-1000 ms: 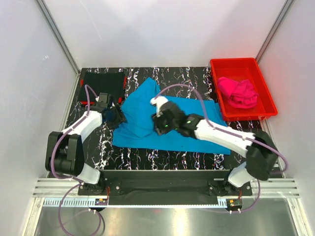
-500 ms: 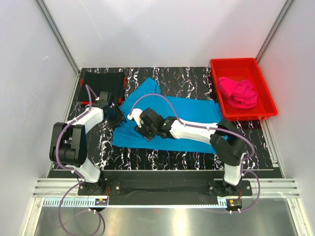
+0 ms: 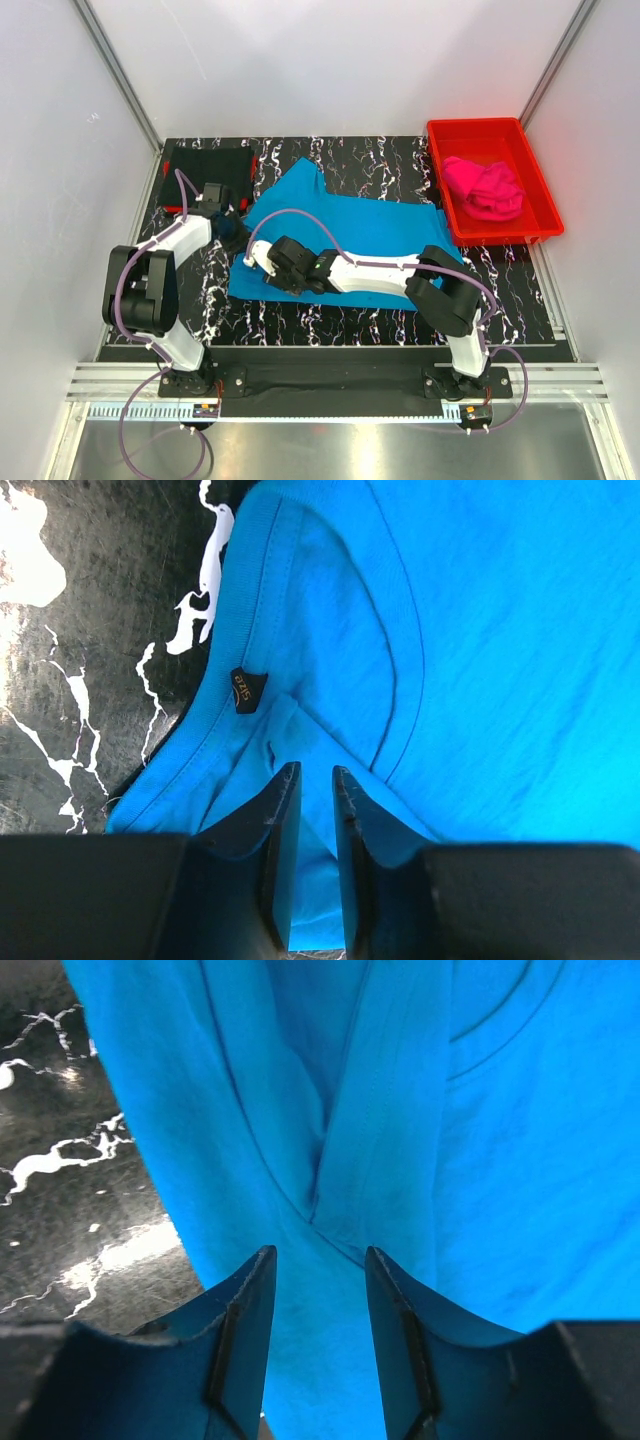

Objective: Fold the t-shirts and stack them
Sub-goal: Fold the tshirt

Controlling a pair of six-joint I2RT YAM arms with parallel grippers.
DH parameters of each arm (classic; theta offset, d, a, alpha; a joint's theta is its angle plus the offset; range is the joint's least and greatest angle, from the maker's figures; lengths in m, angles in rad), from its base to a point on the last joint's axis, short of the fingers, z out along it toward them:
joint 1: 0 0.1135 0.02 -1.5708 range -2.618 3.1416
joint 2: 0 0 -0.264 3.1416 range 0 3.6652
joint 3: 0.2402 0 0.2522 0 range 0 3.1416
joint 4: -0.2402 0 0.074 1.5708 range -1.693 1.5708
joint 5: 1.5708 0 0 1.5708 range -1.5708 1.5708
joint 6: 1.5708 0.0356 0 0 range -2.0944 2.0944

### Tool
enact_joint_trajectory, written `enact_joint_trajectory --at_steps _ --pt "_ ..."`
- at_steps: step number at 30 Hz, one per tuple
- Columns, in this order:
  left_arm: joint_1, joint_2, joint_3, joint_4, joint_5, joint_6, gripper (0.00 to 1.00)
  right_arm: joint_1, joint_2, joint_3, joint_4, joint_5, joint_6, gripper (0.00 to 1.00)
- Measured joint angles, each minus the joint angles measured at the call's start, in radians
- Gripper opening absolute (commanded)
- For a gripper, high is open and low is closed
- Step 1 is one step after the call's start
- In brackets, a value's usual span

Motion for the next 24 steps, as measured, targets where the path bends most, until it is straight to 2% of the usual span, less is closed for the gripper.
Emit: enact_joint_trajectory --at_steps 3,7,16,17,21,24 --pt "0.000 0.002 0.000 0.000 0.000 0.001 0.39 0.001 0.001 0.000 0.004 0.014 -0.013 0.47" --pt "0.000 0.005 0.000 -0.013 -0.014 0.000 0.48 0.002 0.010 0.001 0.008 0.033 -0.026 0.37" --pt "0.009 0.006 0.000 -0.015 -0.030 -0.001 0.51 0.004 0.072 0.014 0.032 0.092 -0.029 0.36" --pt "0.011 0.008 0.000 -0.014 -0.031 -0.001 0.51 0.004 0.072 0.014 0.032 0.102 -0.028 0.22" --pt "0.023 0.034 0.009 -0.004 -0.027 -0.003 0.48 0.005 0.072 0.014 0.043 0.140 -0.031 0.00" --pt "0.029 0.055 0.011 0.017 -0.016 -0.007 0.39 0.005 0.072 0.014 0.056 0.175 -0.027 0.00"
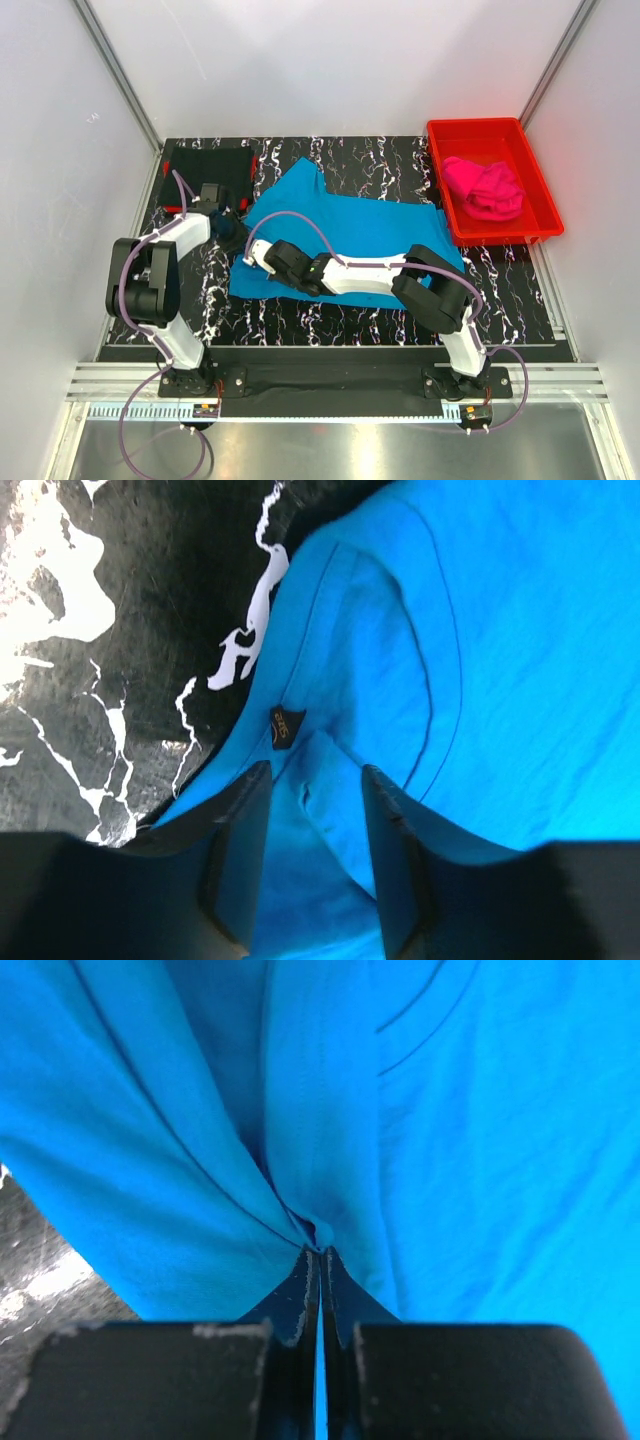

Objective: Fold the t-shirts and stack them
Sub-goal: Fold the tshirt

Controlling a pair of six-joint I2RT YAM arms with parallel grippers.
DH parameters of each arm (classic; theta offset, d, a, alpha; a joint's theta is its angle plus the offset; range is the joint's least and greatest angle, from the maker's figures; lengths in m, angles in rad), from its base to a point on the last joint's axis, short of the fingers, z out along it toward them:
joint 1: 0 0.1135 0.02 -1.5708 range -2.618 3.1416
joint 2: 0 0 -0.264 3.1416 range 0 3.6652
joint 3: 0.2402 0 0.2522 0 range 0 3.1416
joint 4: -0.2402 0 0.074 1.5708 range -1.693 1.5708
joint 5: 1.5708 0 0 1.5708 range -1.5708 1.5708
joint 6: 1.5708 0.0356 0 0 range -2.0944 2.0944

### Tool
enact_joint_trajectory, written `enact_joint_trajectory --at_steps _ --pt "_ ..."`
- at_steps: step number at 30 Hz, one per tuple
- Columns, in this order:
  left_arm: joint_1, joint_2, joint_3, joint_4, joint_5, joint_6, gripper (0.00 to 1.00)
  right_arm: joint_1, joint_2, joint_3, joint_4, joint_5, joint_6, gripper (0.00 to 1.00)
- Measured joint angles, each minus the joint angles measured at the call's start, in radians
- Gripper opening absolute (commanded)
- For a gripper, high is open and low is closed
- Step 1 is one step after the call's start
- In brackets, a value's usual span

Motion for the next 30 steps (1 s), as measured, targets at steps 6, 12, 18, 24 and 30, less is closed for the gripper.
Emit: enact_joint_trajectory --at_steps 6,12,18,24,30 --pt "0.003 0.028 0.026 0.017 0.017 -0.005 0.31 0.000 0.000 0.000 0.016 0.013 0.008 0.18" --pt "0.003 0.033 0.029 0.028 0.019 -0.009 0.12 0.000 0.000 0.000 0.016 0.006 0.028 0.27" --pt "0.003 0.046 0.029 0.030 0.024 -0.013 0.00 0.000 0.000 0.000 0.016 0.006 0.033 0.32" --pt "0.003 0.046 0.041 0.028 0.030 -0.027 0.00 0.000 0.000 0.000 0.017 0.009 0.046 0.32" --pt "0.003 0.046 0.094 0.020 0.035 -0.033 0.00 0.000 0.000 0.000 0.038 0.025 0.050 0.26"
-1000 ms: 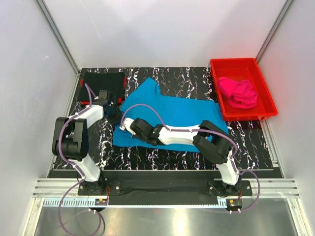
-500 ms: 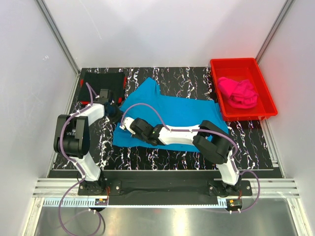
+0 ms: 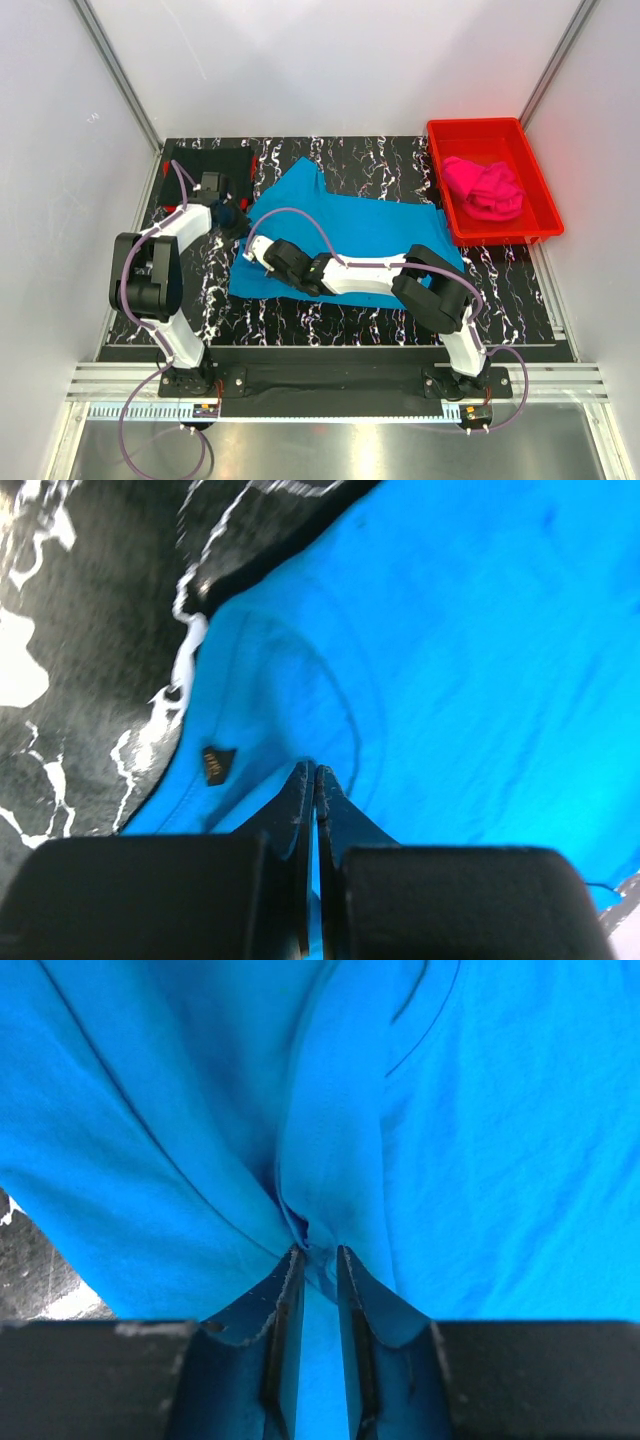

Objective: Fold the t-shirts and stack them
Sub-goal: Fold the tshirt

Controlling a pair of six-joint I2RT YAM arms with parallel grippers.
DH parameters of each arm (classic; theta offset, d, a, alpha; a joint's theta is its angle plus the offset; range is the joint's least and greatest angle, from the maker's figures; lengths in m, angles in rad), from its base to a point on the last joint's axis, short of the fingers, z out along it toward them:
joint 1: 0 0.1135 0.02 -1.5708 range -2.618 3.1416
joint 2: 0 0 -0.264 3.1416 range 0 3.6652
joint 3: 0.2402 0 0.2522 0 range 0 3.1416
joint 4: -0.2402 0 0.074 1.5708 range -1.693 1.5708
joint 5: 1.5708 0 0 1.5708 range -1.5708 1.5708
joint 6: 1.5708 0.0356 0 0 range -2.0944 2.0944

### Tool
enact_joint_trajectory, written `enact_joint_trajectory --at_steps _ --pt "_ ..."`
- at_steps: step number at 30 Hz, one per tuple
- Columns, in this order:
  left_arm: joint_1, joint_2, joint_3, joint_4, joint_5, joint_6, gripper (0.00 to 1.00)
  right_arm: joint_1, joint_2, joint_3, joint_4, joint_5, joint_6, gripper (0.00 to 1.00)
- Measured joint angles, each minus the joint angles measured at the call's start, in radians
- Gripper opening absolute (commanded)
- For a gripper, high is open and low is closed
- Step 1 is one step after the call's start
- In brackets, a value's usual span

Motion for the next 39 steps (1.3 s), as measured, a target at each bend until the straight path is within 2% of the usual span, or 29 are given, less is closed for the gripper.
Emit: enact_joint_trajectory --at_steps 3,7,8,9,12,21,30,32,33,39 --pt "0.000 0.001 0.019 -0.001 0.001 -0.003 0.00 0.000 0.000 0.000 0.008 0.008 0.001 0.34" --pt "-0.002 0.010 0.040 -0.008 0.002 -0.006 0.00 0.000 0.000 0.000 0.009 0.016 0.000 0.37" --pt "-0.004 0.013 0.047 -0.008 0.002 -0.007 0.00 0.000 0.000 0.000 0.009 0.017 0.000 0.34" --pt "-0.006 0.018 0.054 -0.008 0.002 -0.009 0.00 0.000 0.000 0.000 0.009 0.017 -0.001 0.22" --pt "-0.011 0.025 0.069 -0.015 0.002 -0.013 0.00 -0.001 0.000 0.002 0.009 0.023 0.000 0.01" --pt "-0.024 0.036 0.092 -0.021 0.001 -0.016 0.00 -0.030 -0.011 0.002 0.024 0.031 0.034 0.00" --pt "-0.045 0.036 0.091 0.042 0.011 -0.016 0.00 -0.128 -0.079 -0.054 0.077 0.011 0.135 0.00" --pt "-0.049 0.036 0.092 0.052 0.013 -0.016 0.00 -0.142 -0.083 -0.066 0.090 -0.008 0.152 0.05" --pt "-0.050 0.036 0.092 0.057 0.014 -0.016 0.00 -0.146 -0.083 -0.068 0.091 -0.026 0.159 0.14" --pt "-0.051 0.043 0.096 0.057 0.014 -0.016 0.00 -0.143 -0.083 -0.069 0.101 -0.108 0.173 0.29"
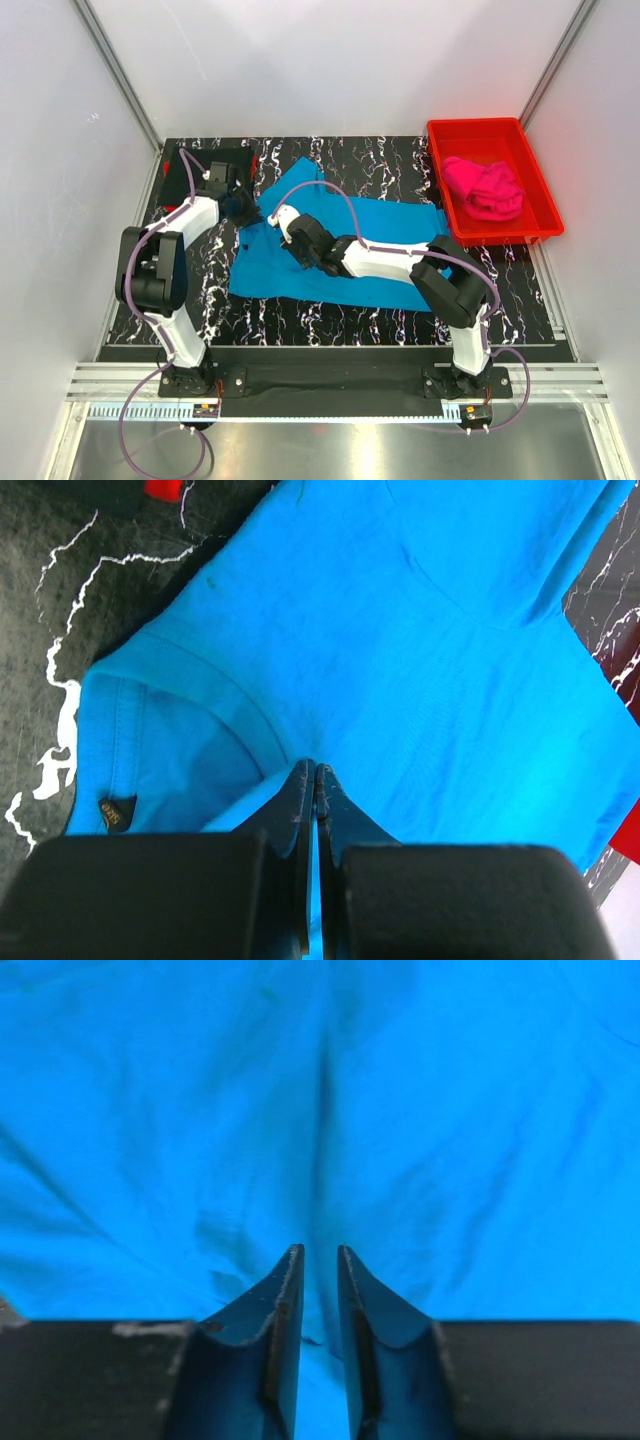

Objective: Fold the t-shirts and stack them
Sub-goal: Fold the tshirt

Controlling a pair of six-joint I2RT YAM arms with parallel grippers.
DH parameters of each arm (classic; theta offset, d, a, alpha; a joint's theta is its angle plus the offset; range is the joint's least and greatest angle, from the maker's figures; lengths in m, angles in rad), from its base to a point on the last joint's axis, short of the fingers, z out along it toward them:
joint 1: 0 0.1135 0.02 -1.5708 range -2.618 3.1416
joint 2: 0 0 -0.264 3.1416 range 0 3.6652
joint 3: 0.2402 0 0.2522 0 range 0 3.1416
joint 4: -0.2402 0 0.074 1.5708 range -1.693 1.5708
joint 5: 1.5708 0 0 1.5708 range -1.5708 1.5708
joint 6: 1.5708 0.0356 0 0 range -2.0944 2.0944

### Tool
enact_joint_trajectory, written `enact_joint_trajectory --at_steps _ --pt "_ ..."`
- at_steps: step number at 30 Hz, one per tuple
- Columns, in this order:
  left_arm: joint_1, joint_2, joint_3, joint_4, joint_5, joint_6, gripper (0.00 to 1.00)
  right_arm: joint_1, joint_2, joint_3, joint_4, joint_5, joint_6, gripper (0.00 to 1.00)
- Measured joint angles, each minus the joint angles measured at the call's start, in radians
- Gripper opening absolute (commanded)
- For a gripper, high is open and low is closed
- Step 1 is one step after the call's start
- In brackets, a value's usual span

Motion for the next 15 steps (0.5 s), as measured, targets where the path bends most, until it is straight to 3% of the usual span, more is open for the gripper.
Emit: enact_joint_trajectory --at_steps 9,15 --pt "0.000 0.041 0.007 0.005 0.018 -0.009 0.00 0.021 0.000 0.000 0.038 -0.072 -0.002 0.28" --pt "0.000 0.067 0.016 0.017 0.058 -0.033 0.00 0.046 0.000 -0.026 0.109 -0.080 -0.003 0.36"
